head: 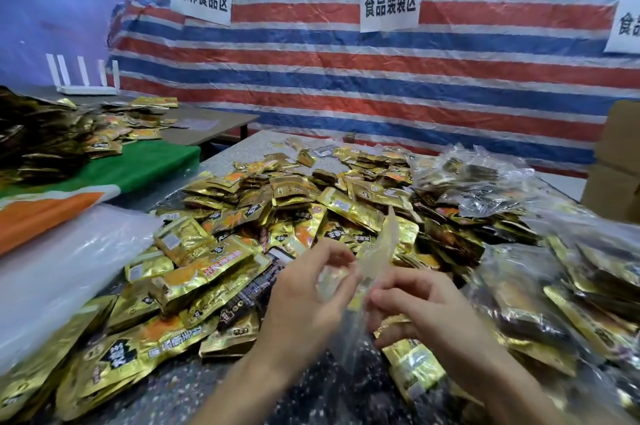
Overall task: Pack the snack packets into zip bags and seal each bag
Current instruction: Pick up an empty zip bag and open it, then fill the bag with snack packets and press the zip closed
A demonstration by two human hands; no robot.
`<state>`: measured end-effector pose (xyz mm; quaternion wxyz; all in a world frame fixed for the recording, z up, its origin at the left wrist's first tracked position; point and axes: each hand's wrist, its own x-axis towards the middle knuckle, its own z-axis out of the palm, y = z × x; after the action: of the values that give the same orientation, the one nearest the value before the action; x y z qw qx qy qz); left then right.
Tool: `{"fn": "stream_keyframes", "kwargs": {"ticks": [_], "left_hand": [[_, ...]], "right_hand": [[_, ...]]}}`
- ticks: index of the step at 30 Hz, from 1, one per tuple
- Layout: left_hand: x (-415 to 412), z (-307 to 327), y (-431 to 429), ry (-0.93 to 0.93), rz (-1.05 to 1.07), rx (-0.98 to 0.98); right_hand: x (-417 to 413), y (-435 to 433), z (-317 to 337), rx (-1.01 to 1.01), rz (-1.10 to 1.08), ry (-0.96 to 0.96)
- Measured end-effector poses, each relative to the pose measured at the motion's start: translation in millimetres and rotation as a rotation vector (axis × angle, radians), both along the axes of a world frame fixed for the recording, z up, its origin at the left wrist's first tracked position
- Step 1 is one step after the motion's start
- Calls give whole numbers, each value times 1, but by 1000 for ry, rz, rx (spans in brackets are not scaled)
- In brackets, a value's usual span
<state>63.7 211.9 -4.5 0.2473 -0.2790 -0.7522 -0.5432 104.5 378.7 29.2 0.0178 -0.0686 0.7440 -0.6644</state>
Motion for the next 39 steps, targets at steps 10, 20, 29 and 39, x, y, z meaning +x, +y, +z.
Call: {"fn": "stream_keyframes", "kwargs": {"ticks": [10,20,29,39], "left_hand": [[13,5,-5,-52,-233,109],[0,11,-20,-114,-6,558],[16,16,-16,57,-16,523],[9,16,-23,28,60,550]], "right_hand": [[4,-4,-1,-112,49,123],[-1,8,-7,-101,-483,368],[5,6,-2,-504,-150,429],[-14,1,-42,1150,-369,-8]]}}
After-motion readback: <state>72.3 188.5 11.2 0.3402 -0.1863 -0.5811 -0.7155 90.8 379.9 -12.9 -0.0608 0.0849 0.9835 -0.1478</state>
